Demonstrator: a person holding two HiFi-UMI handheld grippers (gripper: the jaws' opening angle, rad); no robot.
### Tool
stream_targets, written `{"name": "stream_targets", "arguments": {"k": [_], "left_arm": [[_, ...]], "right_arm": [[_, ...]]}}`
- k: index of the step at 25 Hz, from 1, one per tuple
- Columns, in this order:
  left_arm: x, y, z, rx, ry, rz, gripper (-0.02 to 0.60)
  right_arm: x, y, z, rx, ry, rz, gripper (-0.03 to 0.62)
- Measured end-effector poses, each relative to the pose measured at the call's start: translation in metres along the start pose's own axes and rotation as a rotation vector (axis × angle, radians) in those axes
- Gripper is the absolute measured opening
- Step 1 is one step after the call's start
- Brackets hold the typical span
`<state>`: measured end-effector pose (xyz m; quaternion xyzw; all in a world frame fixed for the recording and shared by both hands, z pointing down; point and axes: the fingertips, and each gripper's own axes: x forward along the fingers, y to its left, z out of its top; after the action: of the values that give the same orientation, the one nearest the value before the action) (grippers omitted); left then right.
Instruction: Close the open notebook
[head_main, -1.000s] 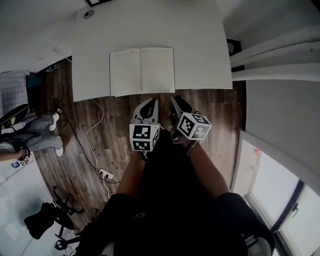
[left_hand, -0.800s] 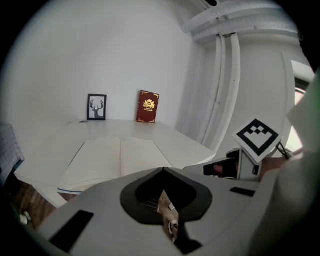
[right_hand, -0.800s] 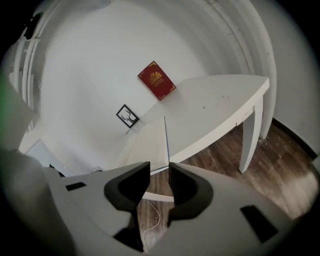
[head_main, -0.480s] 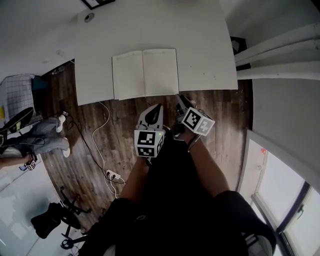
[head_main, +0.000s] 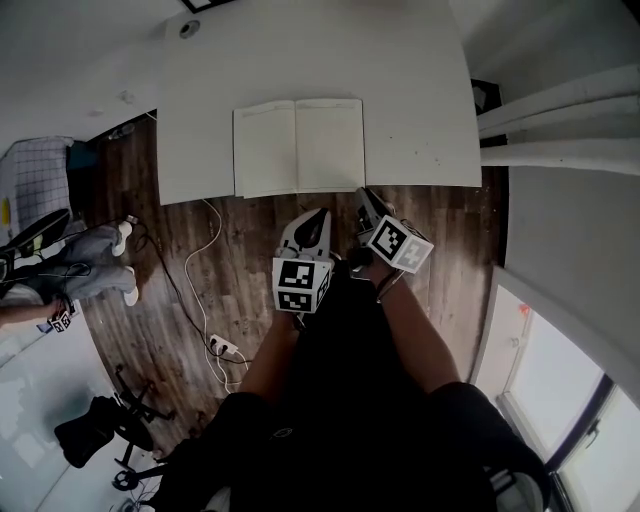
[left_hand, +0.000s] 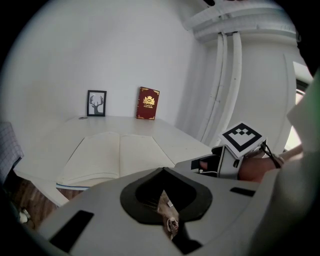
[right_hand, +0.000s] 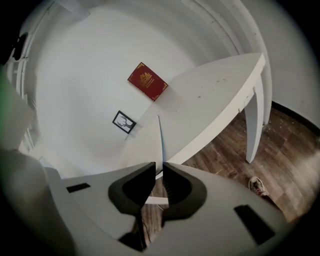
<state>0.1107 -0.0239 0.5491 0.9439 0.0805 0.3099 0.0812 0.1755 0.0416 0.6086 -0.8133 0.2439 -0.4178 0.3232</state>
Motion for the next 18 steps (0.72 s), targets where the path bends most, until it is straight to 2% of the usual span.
{"name": "stream_targets", "arguments": {"k": [3, 10, 18], "left_arm": [[0.001, 0.003, 0.001, -0.01, -0.006, 0.005, 0.002], [-0.002, 0.011, 0.007, -0.05, -0.039, 0.035, 0.002], [-0.011, 0.027, 0.008, -0.12, -0.095, 0.098, 0.002]], "right_arm": [[-0.004, 0.003, 0.003, -0.047, 0.008, -0.018, 0.047], [-0.013, 0.019, 0.015, -0.231, -0.017, -0.025, 0.04], [-0.02, 0.059, 0.027, -0.529, -0.047, 0.001, 0.038]]}}
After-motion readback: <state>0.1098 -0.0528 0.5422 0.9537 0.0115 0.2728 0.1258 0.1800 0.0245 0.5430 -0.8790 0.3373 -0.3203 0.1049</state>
